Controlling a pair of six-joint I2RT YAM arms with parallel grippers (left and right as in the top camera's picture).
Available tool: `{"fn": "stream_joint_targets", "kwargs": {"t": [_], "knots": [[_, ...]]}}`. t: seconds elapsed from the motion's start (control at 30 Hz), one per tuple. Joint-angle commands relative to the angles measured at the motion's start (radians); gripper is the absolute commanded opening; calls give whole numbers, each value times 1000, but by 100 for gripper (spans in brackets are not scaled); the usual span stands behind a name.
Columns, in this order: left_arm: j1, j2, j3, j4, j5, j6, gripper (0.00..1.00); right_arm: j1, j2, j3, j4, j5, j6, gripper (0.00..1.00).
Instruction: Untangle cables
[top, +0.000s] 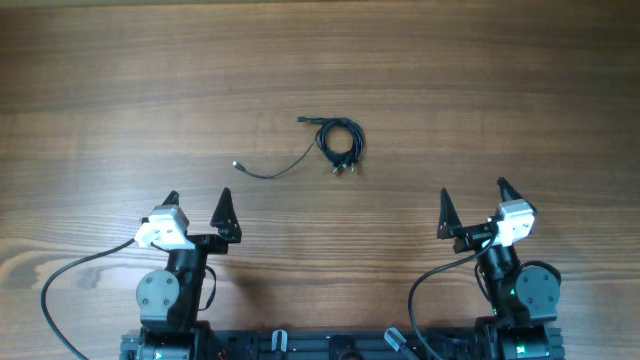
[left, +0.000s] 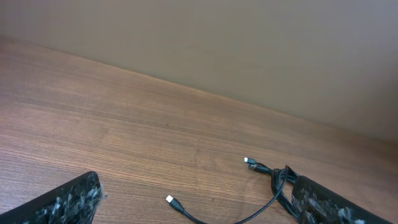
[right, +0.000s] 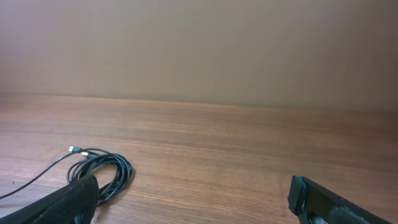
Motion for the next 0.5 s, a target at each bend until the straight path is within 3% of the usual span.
{"fn": "stream_joint_targets", "kwargs": {"t": [0.0,0.2,0.3,0.47], "knots": [[5,-7,-3,-5,22,20,100,6,-5,0,1,45,-61,100],[5,-7,-3,6,23,19,100,5,-4,0,4,54,-20,100],[5,-7,1,0,23,19,100,5,-4,3,6,52,76,100],[5,-7,81,-90,23,16,100,5,16,56,1,52,77,100]]}}
